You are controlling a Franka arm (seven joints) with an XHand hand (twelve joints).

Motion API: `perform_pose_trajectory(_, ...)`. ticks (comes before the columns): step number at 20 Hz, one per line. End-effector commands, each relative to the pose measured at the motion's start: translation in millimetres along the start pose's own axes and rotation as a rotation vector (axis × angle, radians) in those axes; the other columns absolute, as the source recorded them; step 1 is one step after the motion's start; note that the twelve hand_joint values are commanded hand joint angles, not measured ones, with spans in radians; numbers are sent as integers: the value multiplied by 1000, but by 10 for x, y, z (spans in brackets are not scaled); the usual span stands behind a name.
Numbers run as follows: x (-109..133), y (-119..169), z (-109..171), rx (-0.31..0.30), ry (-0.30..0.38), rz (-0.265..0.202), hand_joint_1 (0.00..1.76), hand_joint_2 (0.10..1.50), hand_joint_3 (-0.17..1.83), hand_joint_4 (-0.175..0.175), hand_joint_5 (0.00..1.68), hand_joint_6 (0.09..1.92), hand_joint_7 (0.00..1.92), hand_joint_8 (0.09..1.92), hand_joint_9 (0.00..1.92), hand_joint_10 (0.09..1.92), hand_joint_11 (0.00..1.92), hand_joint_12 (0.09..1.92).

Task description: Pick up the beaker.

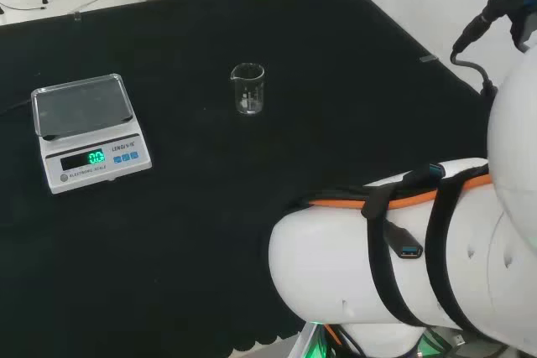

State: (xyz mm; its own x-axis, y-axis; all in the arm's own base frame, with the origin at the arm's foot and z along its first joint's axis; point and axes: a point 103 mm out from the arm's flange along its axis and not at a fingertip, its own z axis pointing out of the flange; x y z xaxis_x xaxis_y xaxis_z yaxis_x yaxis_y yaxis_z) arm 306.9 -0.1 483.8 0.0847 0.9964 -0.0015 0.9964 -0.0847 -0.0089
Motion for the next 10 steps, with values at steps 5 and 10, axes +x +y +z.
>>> perform_pose_trajectory(5, -1073, -1295, -1026, 6, -30, 167, 417, 703, 142, -18, 320, 151, 315, 700, 434, 819, 218, 1461)
perform_pose_trajectory(10, -1167, -961, -838, 35, -4, 181, 423, 707, 134, -17, 322, 139, 315, 694, 435, 817, 219, 1461)
